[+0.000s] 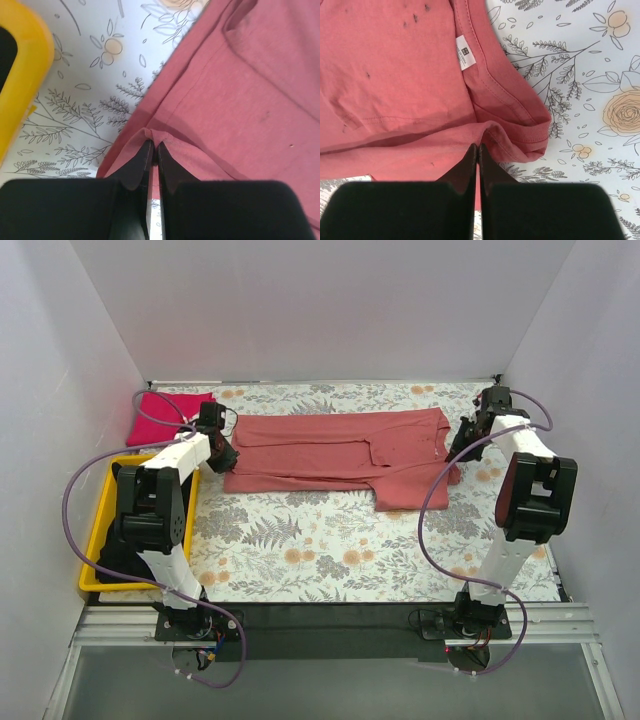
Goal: Fold and stack the t-shirts
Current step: Fold the tshirt
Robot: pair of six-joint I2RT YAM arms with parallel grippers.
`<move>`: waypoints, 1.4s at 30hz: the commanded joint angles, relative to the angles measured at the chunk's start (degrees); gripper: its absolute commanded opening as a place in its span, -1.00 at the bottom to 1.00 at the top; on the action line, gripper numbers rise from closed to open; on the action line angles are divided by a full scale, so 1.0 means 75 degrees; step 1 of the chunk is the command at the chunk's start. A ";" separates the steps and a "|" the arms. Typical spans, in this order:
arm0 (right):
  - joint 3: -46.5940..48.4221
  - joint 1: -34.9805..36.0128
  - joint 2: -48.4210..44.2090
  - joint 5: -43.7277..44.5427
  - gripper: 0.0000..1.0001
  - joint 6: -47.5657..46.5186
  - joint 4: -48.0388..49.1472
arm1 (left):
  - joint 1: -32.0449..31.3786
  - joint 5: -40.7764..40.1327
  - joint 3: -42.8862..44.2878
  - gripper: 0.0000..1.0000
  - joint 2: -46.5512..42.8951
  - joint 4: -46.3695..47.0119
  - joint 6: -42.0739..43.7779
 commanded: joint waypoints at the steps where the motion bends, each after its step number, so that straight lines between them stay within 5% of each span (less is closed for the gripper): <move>1: 0.0474 -0.0042 0.0133 -0.0002 -0.97 -0.0116 0.0059 | 0.0068 -0.0193 0.0394 -1.00 0.0011 0.0289 0.0016; 17: 0.0884 -0.0007 0.0824 -0.0178 -0.94 -0.0292 0.0094 | 0.0068 -0.0287 0.0359 -0.97 0.0597 0.0629 -0.0030; 19: 0.0908 0.0028 0.0778 -0.0167 -0.88 -0.0373 0.0082 | 0.0068 -0.0228 0.0430 -0.82 0.0527 0.0652 0.0051; 23: 0.0978 0.0180 0.0288 0.0032 -0.28 -0.0490 0.0059 | 0.0045 -0.0275 0.0523 -0.38 -0.0034 0.0641 0.0216; 31: -0.0273 0.0673 -0.1445 0.0466 0.07 -0.0608 0.0094 | -0.0224 -0.0404 -0.0002 0.46 -0.1663 0.0582 0.0485; 42: -0.3719 0.1469 -0.3276 0.0114 0.22 -0.0152 0.1101 | -0.1935 0.0100 -0.2919 0.52 -0.4347 0.0956 0.0988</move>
